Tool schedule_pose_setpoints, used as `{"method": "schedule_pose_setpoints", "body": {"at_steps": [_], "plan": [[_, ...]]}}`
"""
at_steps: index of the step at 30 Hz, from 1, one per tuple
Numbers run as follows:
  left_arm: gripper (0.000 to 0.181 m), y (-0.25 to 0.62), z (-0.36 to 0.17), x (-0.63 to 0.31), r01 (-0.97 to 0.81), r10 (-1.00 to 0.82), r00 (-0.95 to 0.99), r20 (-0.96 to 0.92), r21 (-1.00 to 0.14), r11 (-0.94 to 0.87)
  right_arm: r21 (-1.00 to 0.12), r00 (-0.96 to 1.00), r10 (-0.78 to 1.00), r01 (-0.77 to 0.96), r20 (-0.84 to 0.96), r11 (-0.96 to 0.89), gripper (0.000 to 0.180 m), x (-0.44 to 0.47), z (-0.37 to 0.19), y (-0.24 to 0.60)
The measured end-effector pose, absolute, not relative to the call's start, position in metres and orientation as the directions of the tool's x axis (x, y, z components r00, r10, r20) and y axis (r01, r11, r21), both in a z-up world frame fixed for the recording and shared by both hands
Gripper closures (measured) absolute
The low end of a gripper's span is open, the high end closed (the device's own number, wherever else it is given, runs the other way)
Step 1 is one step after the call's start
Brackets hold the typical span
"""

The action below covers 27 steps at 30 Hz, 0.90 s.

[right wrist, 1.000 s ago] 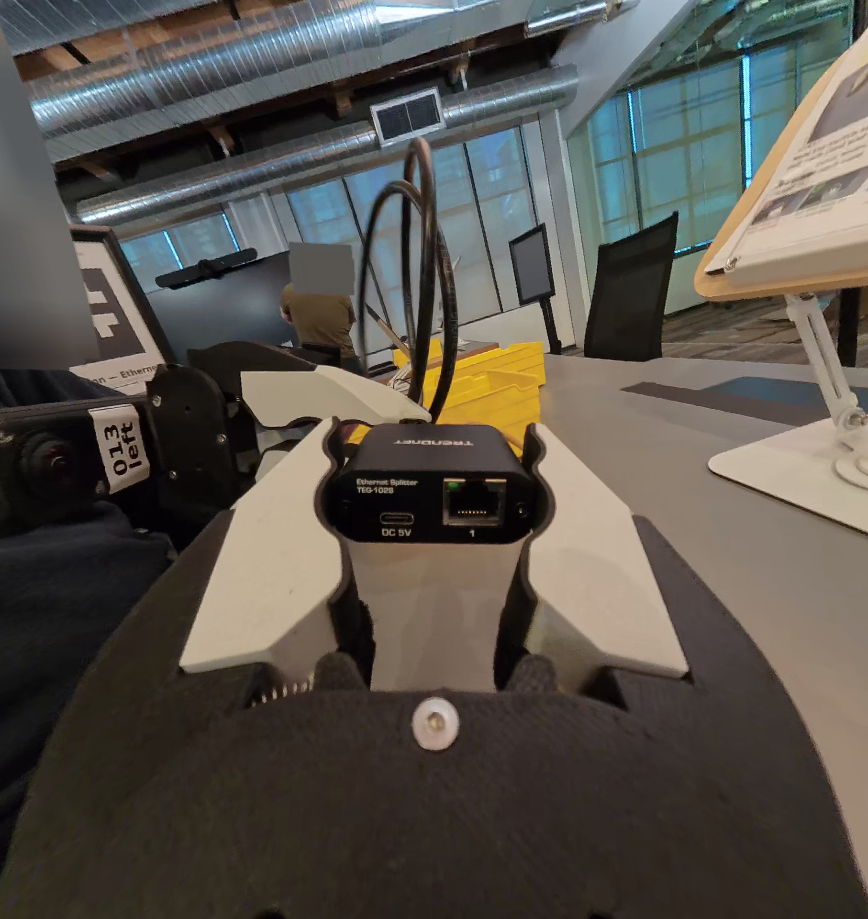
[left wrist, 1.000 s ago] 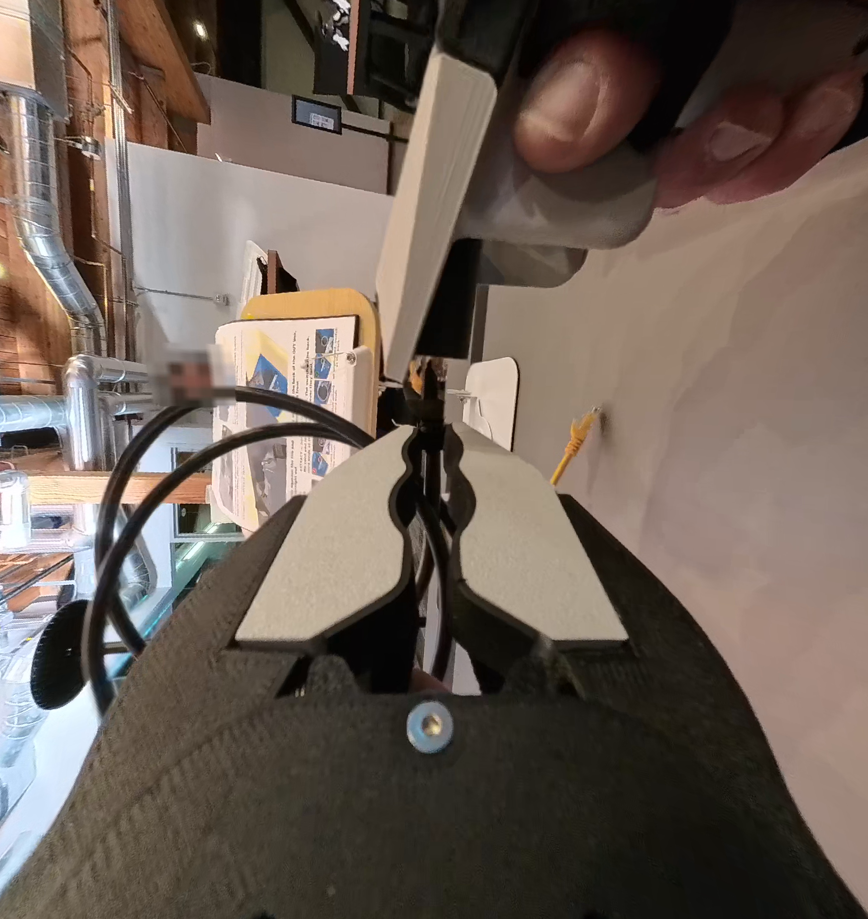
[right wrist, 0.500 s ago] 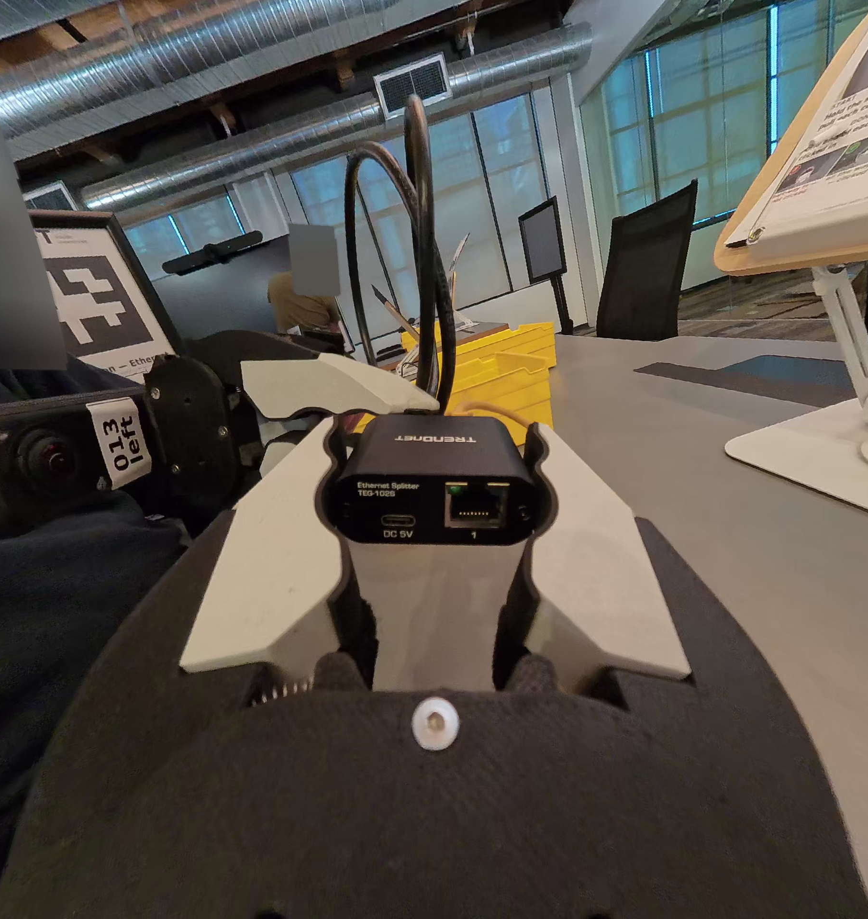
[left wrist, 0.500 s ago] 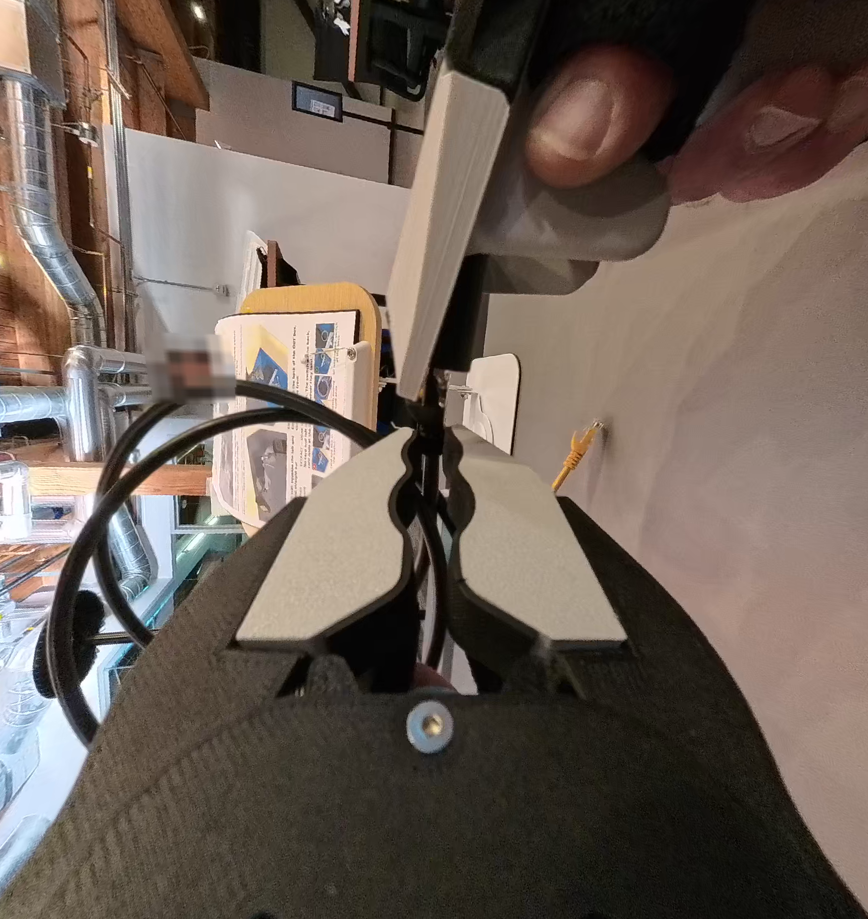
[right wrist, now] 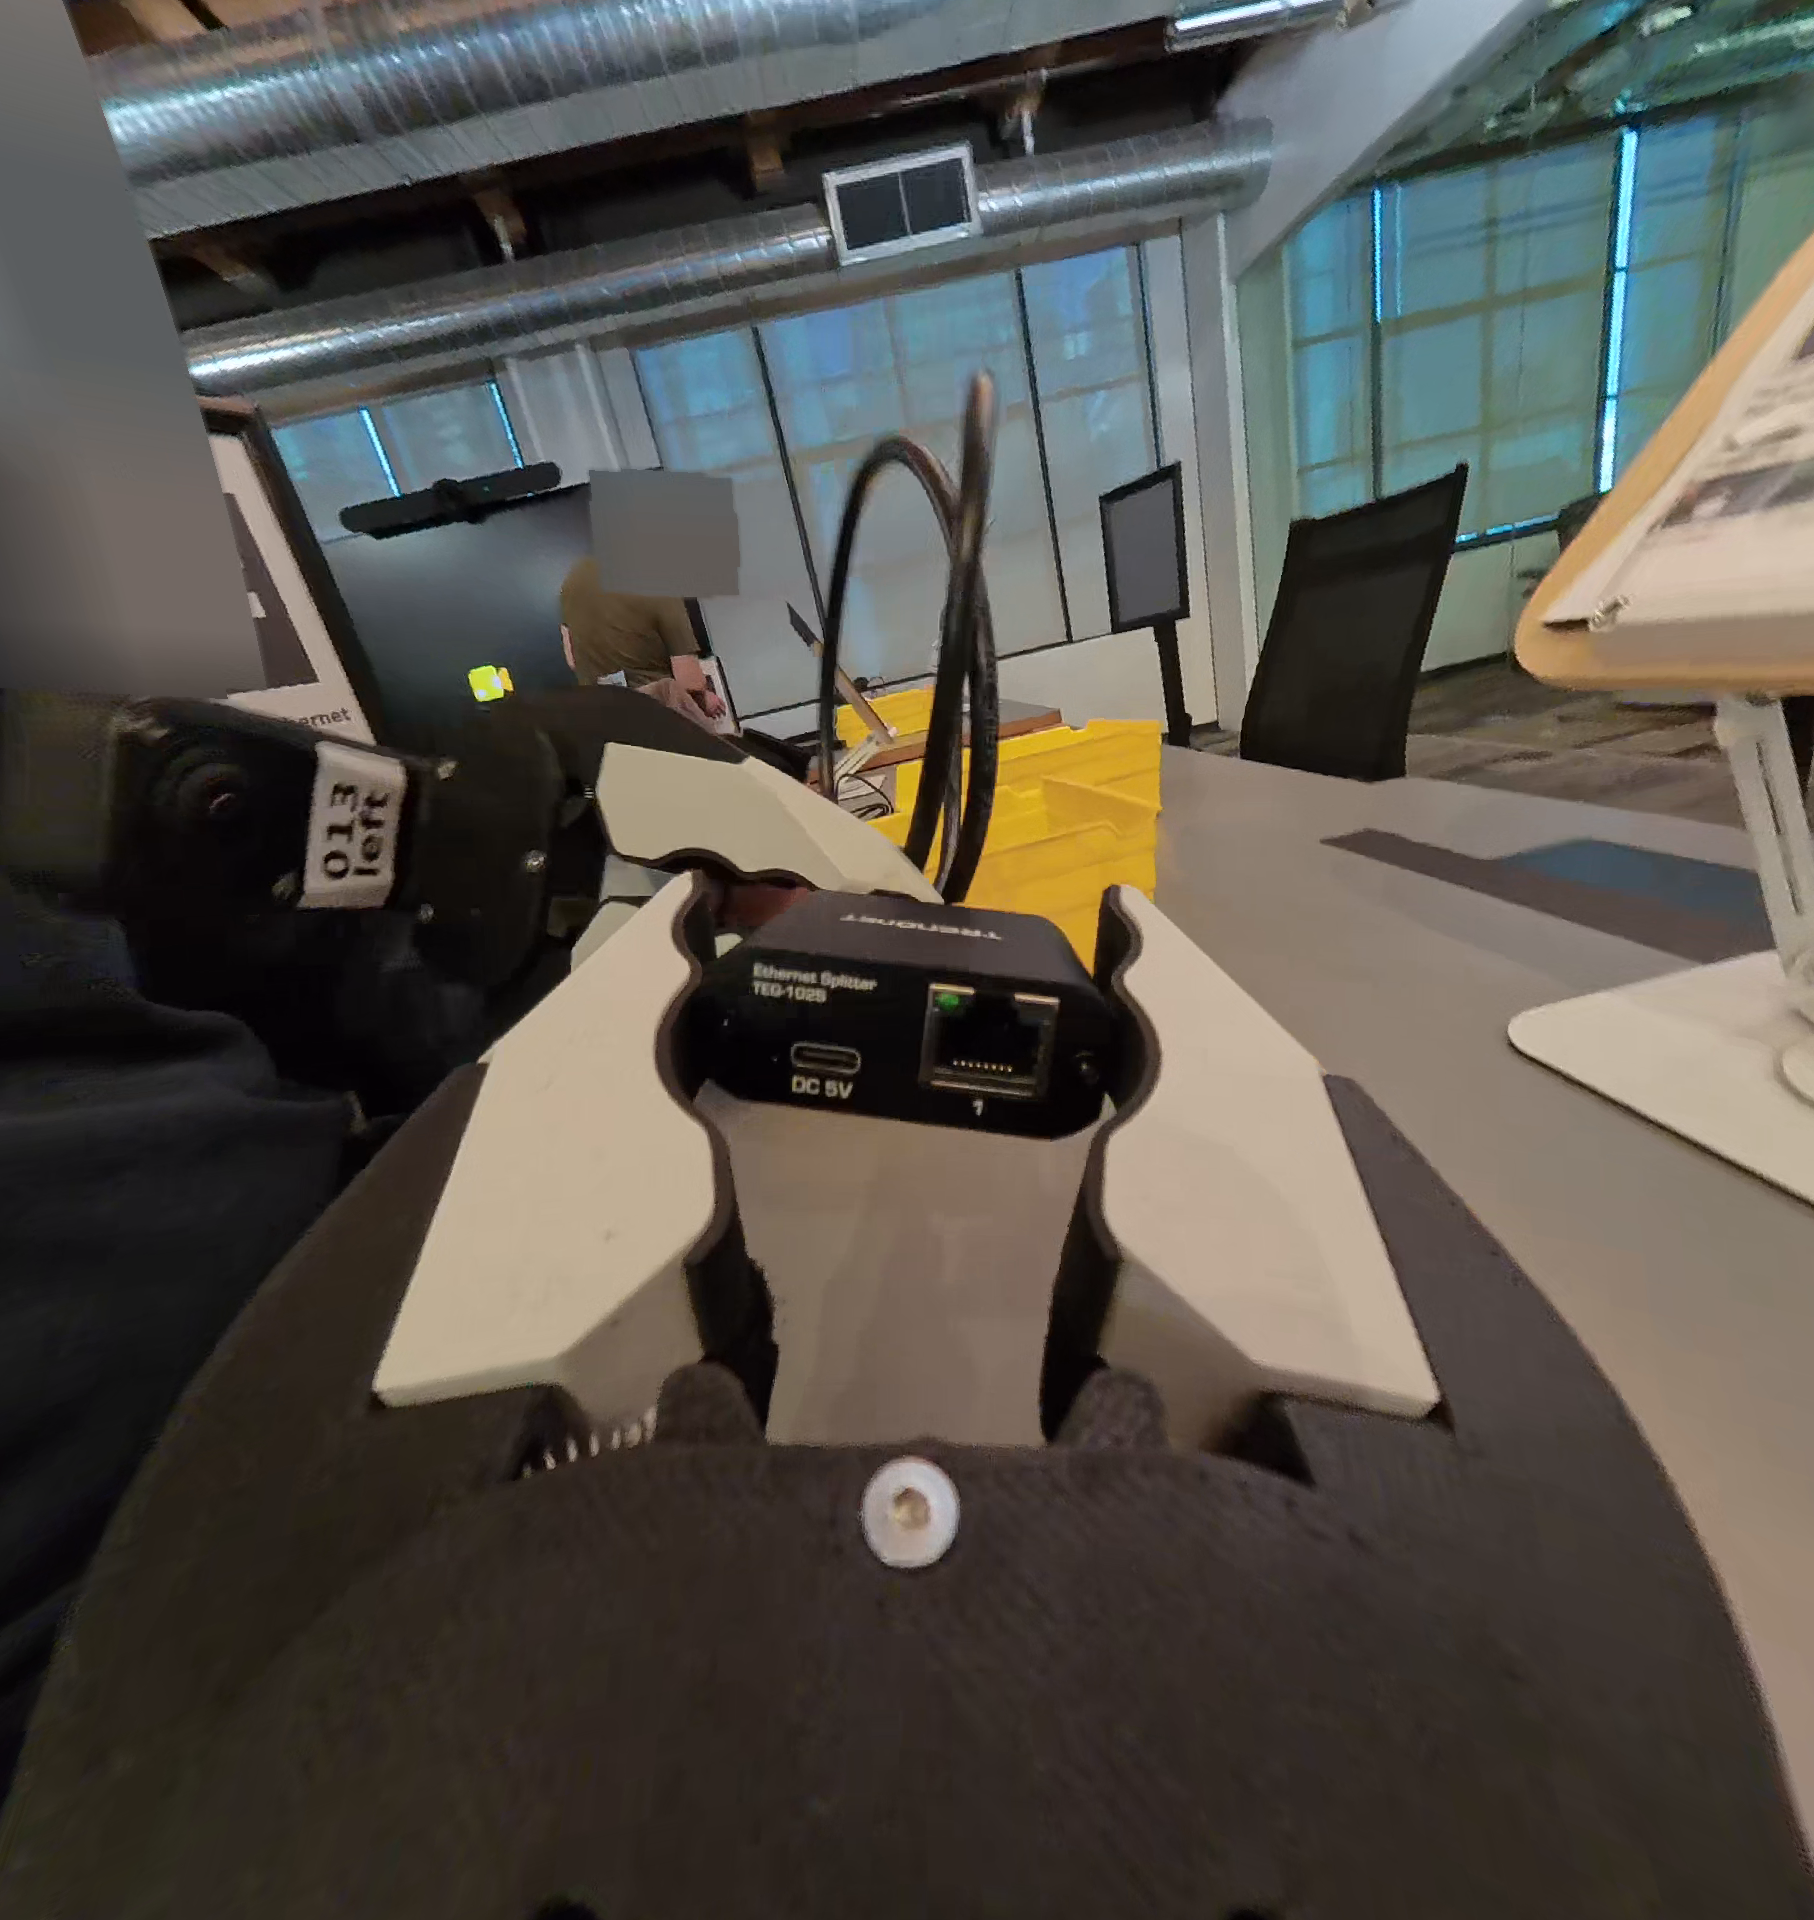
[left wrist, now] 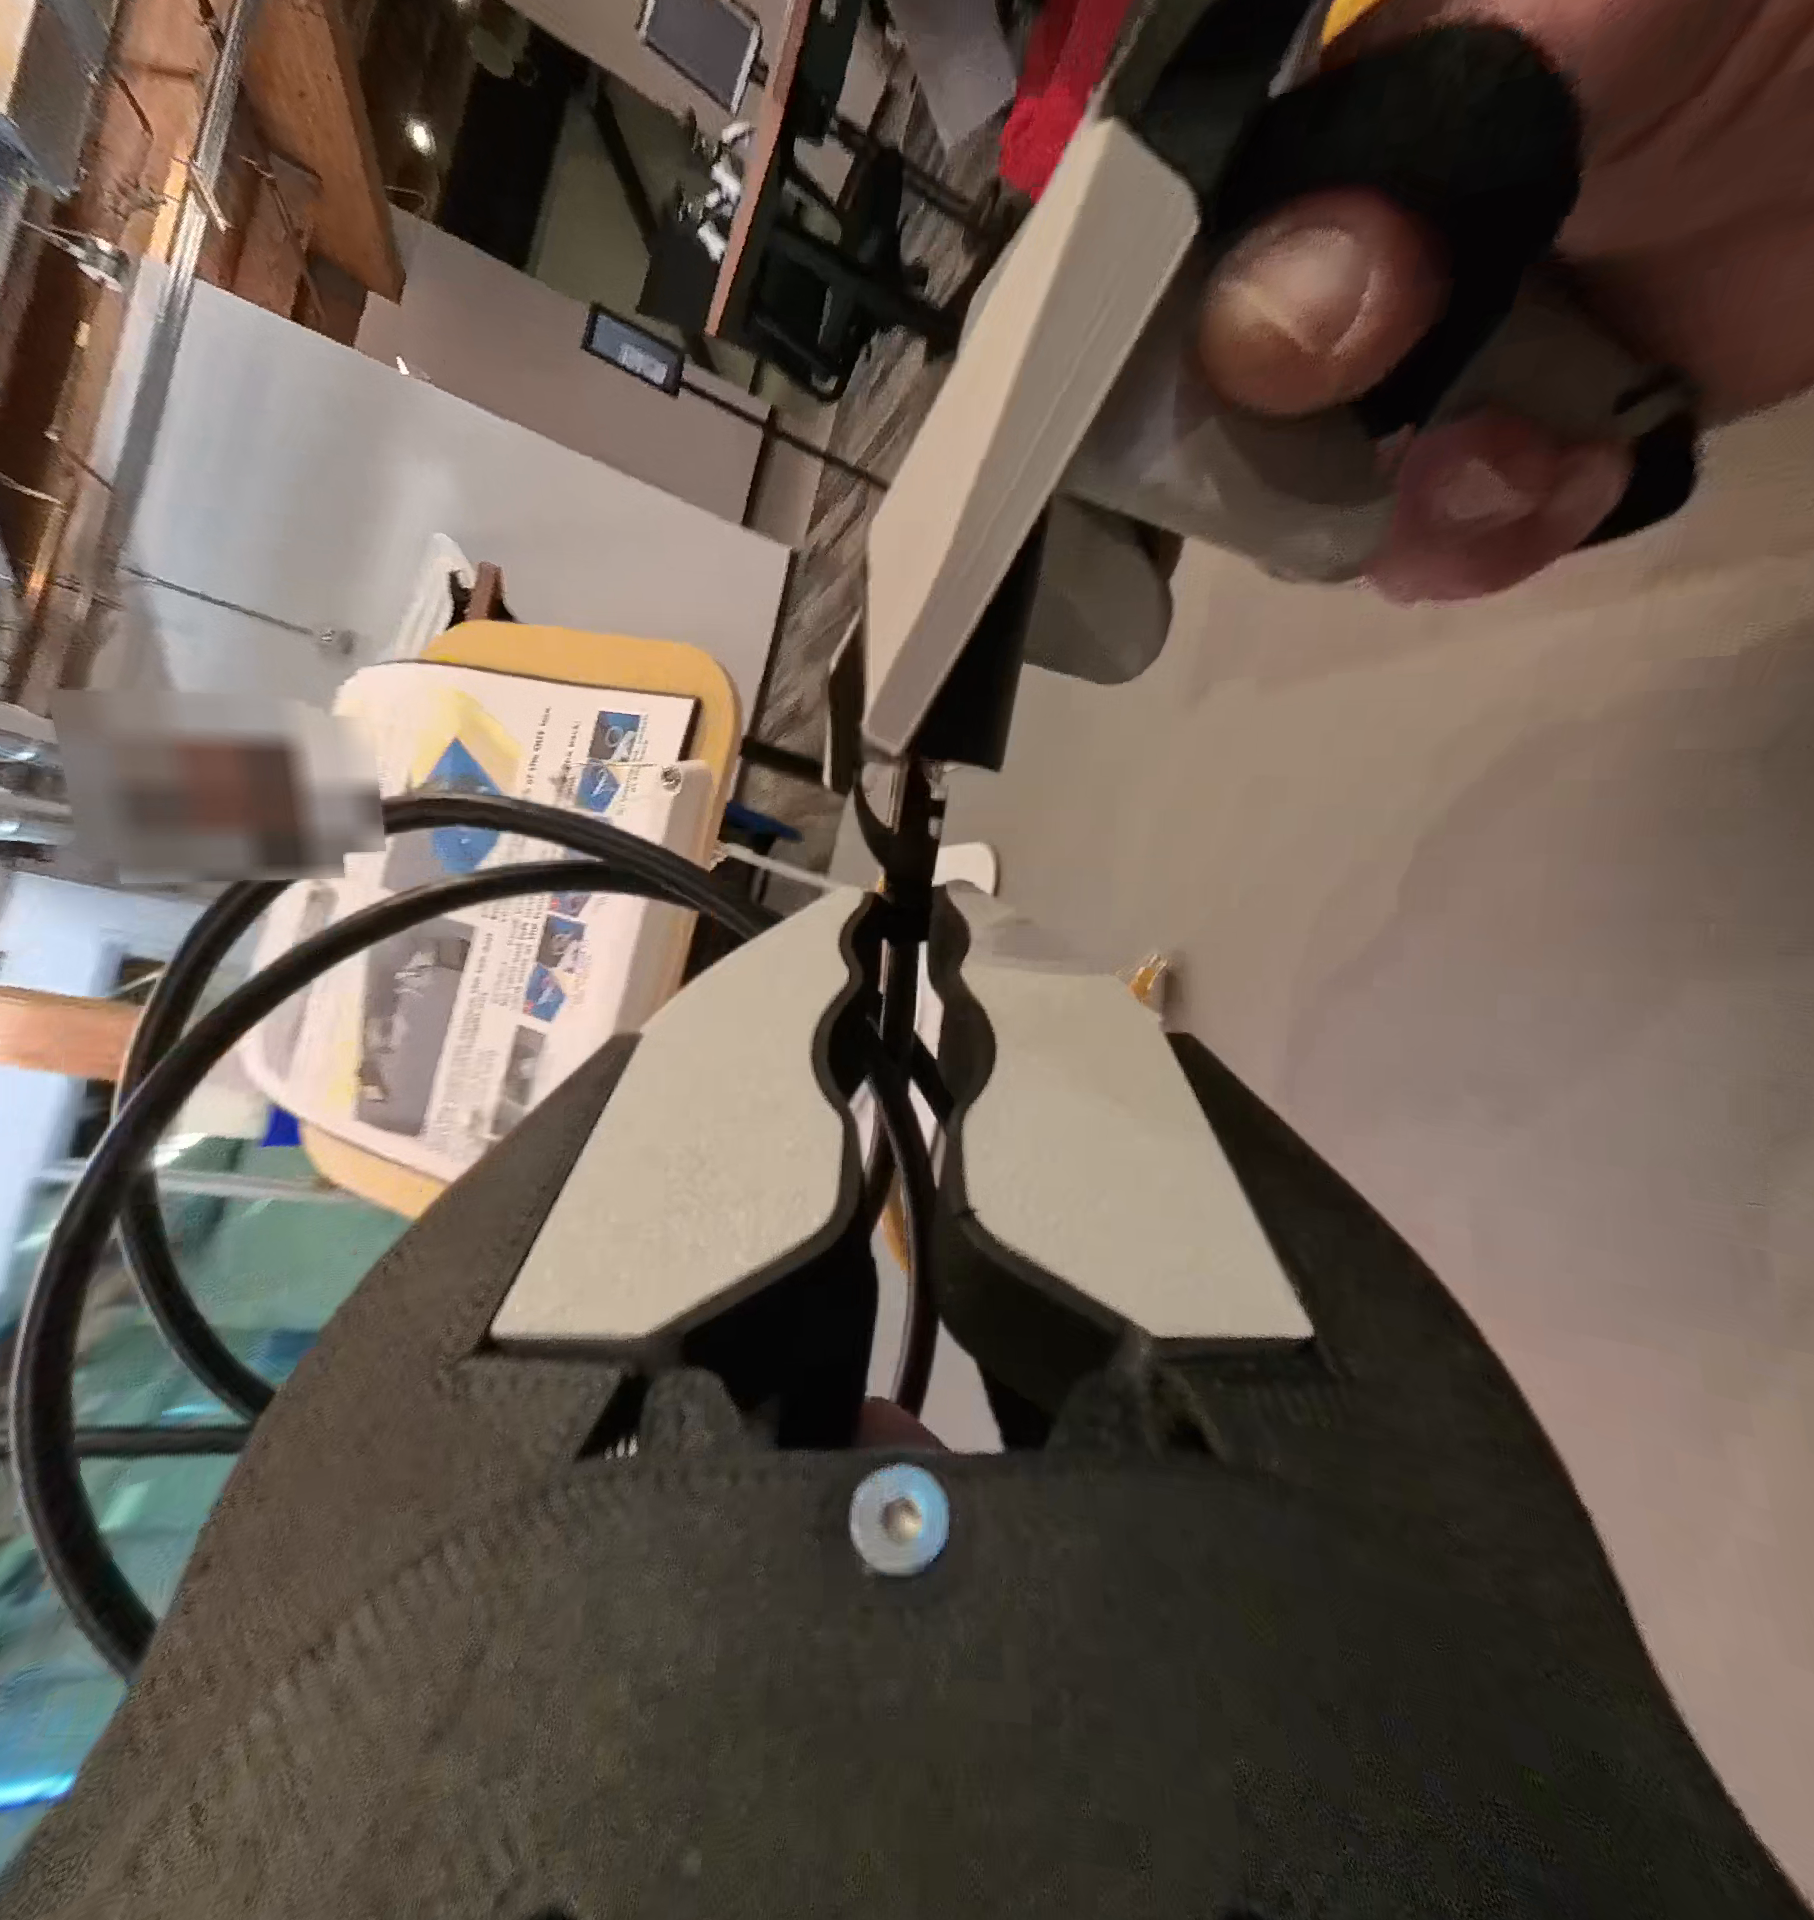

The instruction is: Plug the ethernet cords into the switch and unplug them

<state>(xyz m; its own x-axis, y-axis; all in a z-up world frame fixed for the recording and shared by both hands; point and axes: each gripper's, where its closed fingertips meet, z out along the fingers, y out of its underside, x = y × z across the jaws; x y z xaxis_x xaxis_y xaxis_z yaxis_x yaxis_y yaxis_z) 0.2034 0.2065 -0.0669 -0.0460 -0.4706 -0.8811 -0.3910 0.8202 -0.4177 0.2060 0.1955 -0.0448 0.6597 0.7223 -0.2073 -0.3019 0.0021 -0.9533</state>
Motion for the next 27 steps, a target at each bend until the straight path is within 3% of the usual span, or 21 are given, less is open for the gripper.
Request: {"method": "schedule_pose_setpoints", "body": {"at_steps": [1,8,15,19,22,27], "plan": [[0.173,0.207,-0.066,0.202,-0.373,-0.504,-0.046,-0.862,-0.453,0.809,-0.958,0.662,0.725,-0.287,-0.189,0.012,0.107,0.205,-0.043,0.195],[0.172,0.205,-0.058,0.194,-0.219,-0.746,-0.152,-0.648,-0.714,0.665,-0.976,0.669,0.738,-0.209,-0.092,0.068,0.117,0.205,-0.035,0.185],[0.172,0.193,-0.056,0.19,-0.128,-0.875,-0.336,-0.347,-0.904,0.408,-0.995,0.682,0.728,-0.001,0.071,0.098,0.152,0.185,-0.024,0.188],[0.168,0.206,-0.058,0.188,-0.15,-0.892,-0.298,-0.341,-0.906,0.396,-0.985,0.762,0.633,0.174,0.138,0.005,0.158,0.19,-0.036,0.203],[0.156,0.208,-0.045,0.184,-0.163,-0.871,-0.269,-0.41,-0.872,0.461,-0.916,0.785,0.552,0.392,0.283,-0.089,0.158,0.197,-0.054,0.211],[0.134,0.197,-0.032,0.189,-0.265,-0.714,-0.283,-0.64,-0.663,0.7,-0.736,0.695,0.527,0.653,0.489,-0.179,0.157,0.192,-0.074,0.216]]}}
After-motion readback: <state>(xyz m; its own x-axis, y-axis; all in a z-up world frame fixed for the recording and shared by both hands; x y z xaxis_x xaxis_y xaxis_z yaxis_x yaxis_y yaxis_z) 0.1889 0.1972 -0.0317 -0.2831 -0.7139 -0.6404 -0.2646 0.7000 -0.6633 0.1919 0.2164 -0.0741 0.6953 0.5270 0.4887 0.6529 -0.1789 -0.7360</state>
